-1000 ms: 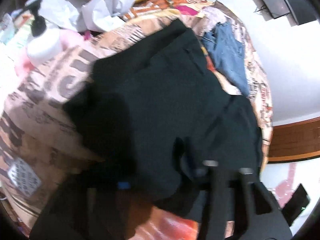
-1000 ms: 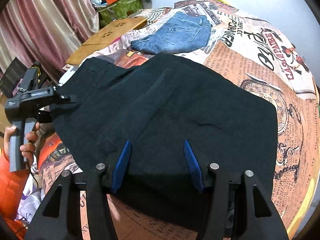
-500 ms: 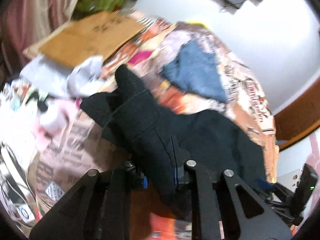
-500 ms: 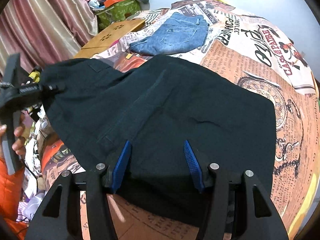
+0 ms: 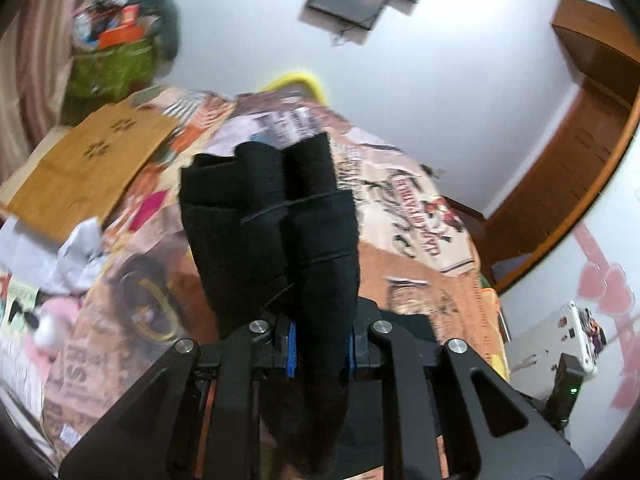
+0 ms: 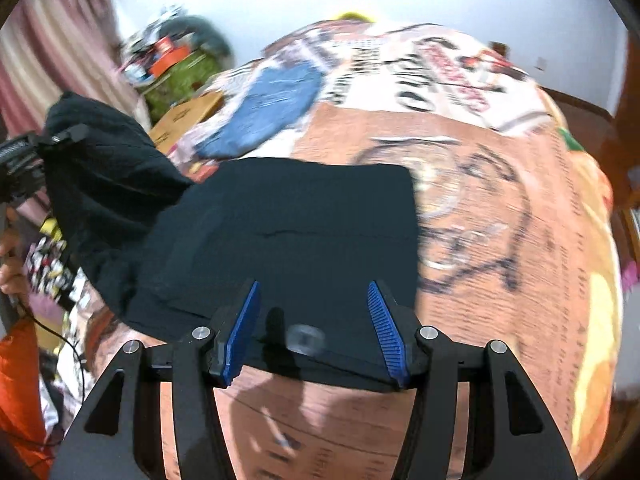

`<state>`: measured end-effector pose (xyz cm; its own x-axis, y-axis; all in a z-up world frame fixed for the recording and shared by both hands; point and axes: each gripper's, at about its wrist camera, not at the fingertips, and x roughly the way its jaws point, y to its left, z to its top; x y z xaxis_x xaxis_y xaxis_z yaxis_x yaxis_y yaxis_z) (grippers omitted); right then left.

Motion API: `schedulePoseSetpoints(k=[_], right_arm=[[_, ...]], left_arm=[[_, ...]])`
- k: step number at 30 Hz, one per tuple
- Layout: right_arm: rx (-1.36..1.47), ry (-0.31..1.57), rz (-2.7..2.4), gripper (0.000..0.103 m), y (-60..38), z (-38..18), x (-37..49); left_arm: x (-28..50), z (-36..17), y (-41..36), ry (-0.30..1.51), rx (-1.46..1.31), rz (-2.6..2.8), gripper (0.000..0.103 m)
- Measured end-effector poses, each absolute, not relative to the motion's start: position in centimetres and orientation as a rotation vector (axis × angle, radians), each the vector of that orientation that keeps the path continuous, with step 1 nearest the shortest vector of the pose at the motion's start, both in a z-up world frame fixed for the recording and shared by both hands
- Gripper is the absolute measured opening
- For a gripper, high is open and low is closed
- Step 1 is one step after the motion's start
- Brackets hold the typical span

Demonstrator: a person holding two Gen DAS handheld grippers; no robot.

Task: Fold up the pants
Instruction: 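Lift the pants with the left gripper, fold them over, and open it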

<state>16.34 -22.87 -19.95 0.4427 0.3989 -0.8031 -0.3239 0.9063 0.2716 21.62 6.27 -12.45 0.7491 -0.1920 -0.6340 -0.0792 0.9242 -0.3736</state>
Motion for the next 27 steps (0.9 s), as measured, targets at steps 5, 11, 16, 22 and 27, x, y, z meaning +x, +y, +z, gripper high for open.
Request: schedulePoseSetpoints(k=[5,11,16,22,27], right_arm=[[0.164,1.079,0.396,0.052,-26.1,-21.8,16.5],[0.192,1.105,0.407,0.052,-26.6,-23.8,16.3],[0.206,1.097,0.424,0.052,-27.0,-23.8,16.1],[0.217,1.091,0.429,0.052,-27.3,-23.7,15.6],[0.234,1.087,0.423,0.052,-27.6,-23.4,15.0]], left_arm=[[23.6,-11.0,2.0,0.709,-0.348,-0.148,0.018],[26.0,-11.2,-3.7,0.745,-0.321,-0.274,0.018],[26.7,-13.3,-9.2,0.811,-0.298,-0.372,0.017],[26.2,-16.8,-14.9,0.922,-0.178,-0.45,0.018],[25.4,-19.6,-16.8,0.997,-0.109,-0.469,0.018]])
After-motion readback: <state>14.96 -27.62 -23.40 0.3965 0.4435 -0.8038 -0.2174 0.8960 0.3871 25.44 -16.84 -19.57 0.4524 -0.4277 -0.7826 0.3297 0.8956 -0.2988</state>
